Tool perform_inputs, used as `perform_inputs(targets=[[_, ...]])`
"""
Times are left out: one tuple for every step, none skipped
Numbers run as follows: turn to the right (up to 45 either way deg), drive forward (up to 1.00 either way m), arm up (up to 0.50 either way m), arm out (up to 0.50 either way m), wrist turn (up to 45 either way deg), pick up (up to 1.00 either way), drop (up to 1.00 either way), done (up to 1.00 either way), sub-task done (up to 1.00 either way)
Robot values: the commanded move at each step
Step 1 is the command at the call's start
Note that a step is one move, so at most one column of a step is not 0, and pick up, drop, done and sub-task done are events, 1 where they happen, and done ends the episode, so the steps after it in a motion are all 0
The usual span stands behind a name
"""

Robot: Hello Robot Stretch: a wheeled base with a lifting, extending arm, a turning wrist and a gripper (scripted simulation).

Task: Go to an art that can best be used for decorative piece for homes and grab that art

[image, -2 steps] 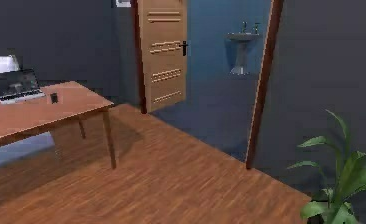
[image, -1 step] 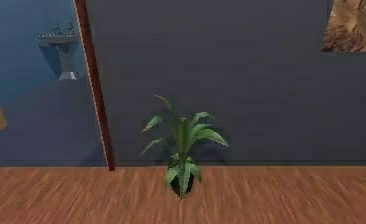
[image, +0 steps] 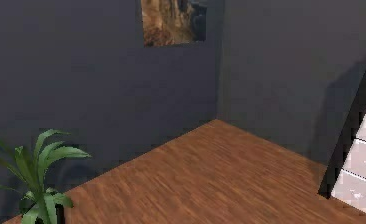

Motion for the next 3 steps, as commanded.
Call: perform_inputs(targets=[[0.0,0.15,0.00,0.00,0.0,0.00,0.00,0.00,0.00],[45.0,0.00,0.00,0.00,0.0,0.00,0.00,0.00,0.00],[39.0,0.00,0.00,0.00,0.0,0.00,0.00,0.00,0.00]])
